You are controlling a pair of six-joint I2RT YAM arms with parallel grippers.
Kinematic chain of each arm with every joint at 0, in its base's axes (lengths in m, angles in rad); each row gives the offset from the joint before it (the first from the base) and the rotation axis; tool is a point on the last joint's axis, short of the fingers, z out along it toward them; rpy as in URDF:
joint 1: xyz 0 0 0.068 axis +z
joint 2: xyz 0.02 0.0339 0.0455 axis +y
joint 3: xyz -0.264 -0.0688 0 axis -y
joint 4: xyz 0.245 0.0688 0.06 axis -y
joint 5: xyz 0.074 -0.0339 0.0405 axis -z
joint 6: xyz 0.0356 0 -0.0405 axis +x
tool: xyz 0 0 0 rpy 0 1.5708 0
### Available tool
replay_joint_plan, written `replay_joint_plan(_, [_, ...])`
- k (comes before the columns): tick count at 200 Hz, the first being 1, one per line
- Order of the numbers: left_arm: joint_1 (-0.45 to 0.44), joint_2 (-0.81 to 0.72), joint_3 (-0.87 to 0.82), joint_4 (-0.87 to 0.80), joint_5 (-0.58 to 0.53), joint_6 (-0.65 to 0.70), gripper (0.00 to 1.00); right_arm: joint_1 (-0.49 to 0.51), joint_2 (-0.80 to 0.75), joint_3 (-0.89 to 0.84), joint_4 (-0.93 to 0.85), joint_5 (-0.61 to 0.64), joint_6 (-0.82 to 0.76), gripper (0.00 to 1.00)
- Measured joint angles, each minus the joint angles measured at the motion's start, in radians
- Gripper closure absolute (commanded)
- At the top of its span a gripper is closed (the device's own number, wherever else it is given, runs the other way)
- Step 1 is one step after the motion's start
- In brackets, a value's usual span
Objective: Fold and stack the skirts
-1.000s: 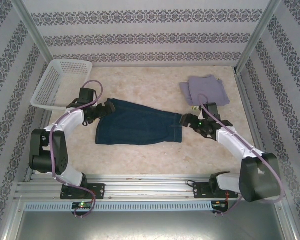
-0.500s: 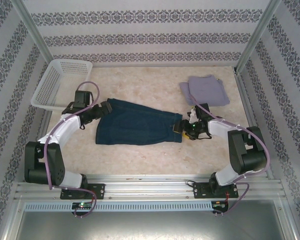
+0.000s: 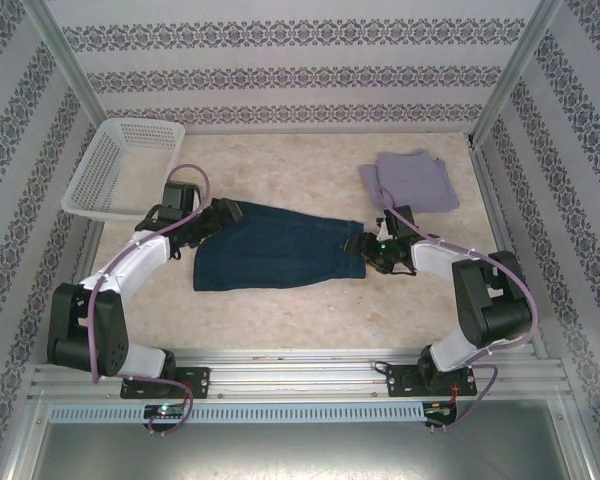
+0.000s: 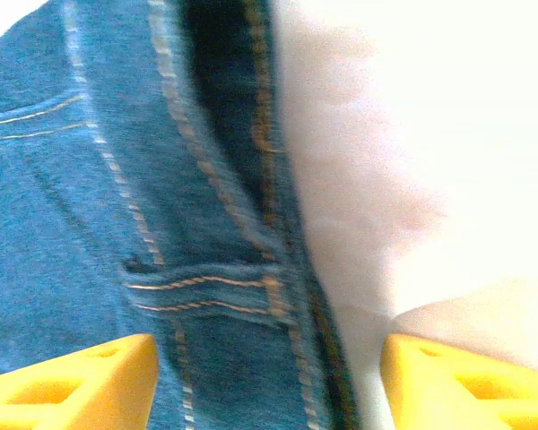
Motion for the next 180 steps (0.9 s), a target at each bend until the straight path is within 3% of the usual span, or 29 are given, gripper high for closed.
replay_joint_plan(70, [0.006,0.16,0.016,-0.063,-0.013,0.006,0.0,-0.027,0.078,0.057,-0.038,-0.09,-0.003,0.34])
replay_joint_plan(121, [0.006,0.16,-0.058,-0.03,0.014,-0.012,0.0,-0.042,0.121,0.087,-0.055,-0.12,0.069,0.5])
replay_joint_plan(180, [0.006,0.159,-0.061,-0.021,0.014,-0.018,0.0,-0.023,0.179,0.088,0.116,-0.248,0.07,0.57])
